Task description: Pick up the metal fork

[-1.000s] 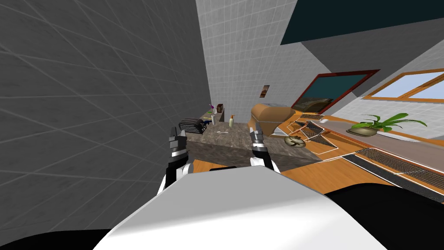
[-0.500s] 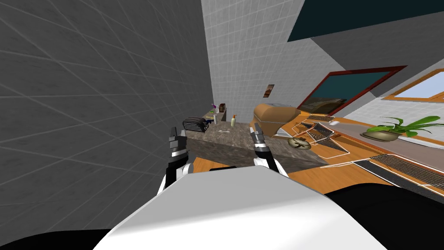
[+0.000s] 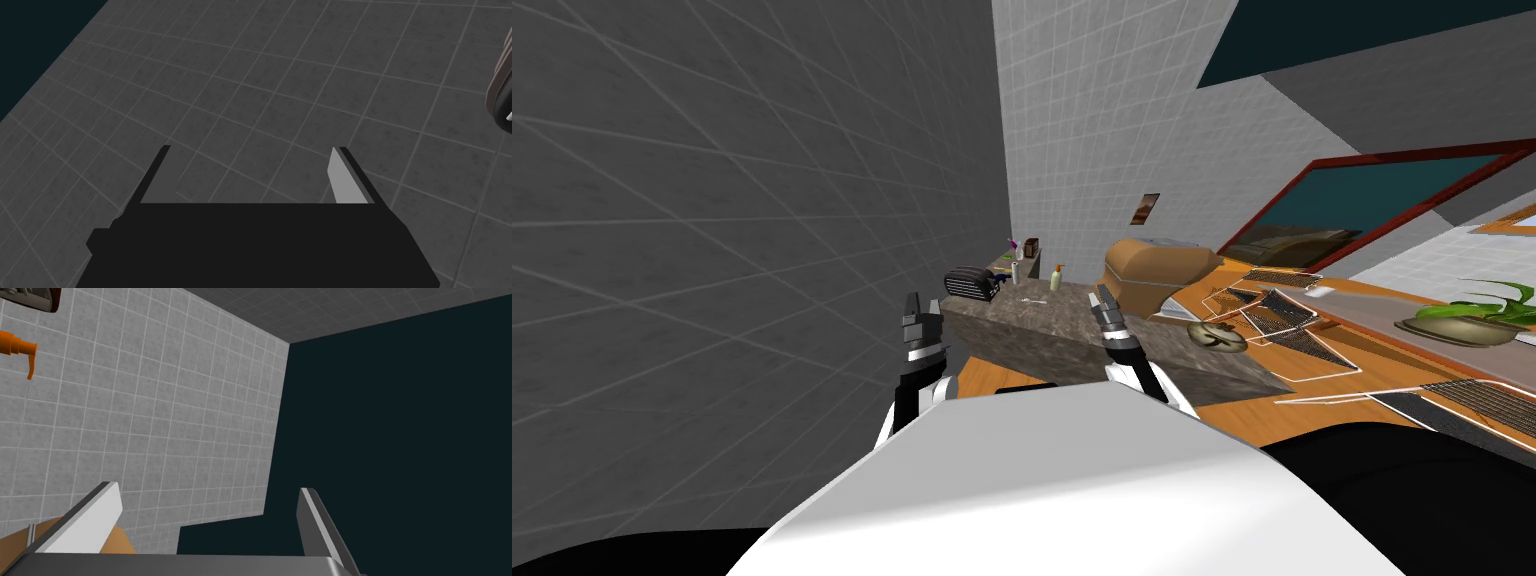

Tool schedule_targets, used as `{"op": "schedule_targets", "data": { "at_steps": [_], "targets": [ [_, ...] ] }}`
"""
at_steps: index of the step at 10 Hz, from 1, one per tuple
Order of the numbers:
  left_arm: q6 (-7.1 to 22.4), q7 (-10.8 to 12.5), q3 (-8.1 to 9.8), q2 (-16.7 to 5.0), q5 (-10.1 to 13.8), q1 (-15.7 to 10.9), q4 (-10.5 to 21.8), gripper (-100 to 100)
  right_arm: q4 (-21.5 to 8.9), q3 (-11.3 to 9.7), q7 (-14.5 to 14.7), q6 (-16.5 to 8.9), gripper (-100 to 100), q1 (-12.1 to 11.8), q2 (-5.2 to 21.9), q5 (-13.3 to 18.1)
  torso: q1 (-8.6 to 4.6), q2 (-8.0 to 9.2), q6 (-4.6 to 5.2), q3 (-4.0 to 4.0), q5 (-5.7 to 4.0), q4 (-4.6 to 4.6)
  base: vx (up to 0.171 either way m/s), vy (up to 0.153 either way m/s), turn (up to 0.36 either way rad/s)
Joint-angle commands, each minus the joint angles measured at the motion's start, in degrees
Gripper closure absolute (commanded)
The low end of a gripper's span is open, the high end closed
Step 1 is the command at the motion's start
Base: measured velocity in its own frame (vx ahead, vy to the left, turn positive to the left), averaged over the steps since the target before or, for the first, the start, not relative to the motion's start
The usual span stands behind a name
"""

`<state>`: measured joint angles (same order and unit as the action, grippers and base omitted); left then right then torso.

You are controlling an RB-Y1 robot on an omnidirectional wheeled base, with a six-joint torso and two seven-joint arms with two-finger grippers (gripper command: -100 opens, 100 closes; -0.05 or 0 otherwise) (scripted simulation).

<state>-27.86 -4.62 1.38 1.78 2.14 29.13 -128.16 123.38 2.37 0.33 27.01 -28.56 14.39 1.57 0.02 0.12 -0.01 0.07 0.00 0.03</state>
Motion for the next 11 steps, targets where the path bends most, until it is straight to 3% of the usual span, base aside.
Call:
{"op": "schedule_targets", "data": {
  "at_steps": [1, 2, 3, 4, 5, 6, 11],
  "targets": [
    [0.0, 0.0, 0.0, 0.0, 0.0, 0.0, 0.0, 0, -0.3, 0.2, -0.1, 0.4, -100, 0.1, 1.6, -0.1, 0.0, 0.0, 0.0, 0.0, 0.0, 0.0, -0.019, 0.008, 0.068],
    [0.0, 0.0, 0.0, 0.0, 0.0, 0.0, 0.0, 0, -1.2, 0.5, -0.4, 1.0, -100, 0.4, 3.9, -0.3, -0.01, -0.04, 0.02, -0.02, 0.0, -0.01, -0.022, 0.012, 0.136],
    [0.0, 0.0, 0.0, 0.0, 0.0, 0.0, 0.0, 0, -1.2, 0.5, -0.4, 1.0, -100, 0.4, 4.3, -0.3, -0.01, -0.04, 0.0, -0.03, 0.0, -0.01, -0.018, 0.01, 0.091],
    [0.0, 0.0, 0.0, 0.0, 0.0, 0.0, 0.0, 0, -2.1, 0.8, -0.6, 1.7, -100, 0.6, 6.6, -0.4, -0.01, -0.06, 0.02, -0.03, 0.0, -0.01, -0.017, 0.016, 0.178],
    [0.0, 0.0, 0.0, 0.0, 0.0, 0.0, 0.0, 0, -2.1, 0.8, -0.6, 1.7, -100, 0.6, 7.1, -0.4, 0.0, -0.07, -0.01, -0.04, 0.0, -0.01, -0.015, 0.011, 0.067],
    [0.0, 0.0, 0.01, 0.0, 0.0, 0.0, 0.0, 0, -3.2, 1.1, -0.8, 2.4, -100, 0.9, 9.4, -0.4, 0.0, -0.07, 0.03, -0.04, 0.0, -0.02, -0.012, 0.023, 0.189],
    [0.0, 0.0, 0.0, 0.0, 0.0, 0.0, 0.0, 0, -5.7, 1.3, -1.1, 3.8, -100, 1.5, 16.1, -0.2, 0.05, -0.13, 0.0, -0.07, 0.01, -0.03, -0.005, 0.023, 0.117]
  ]
}}
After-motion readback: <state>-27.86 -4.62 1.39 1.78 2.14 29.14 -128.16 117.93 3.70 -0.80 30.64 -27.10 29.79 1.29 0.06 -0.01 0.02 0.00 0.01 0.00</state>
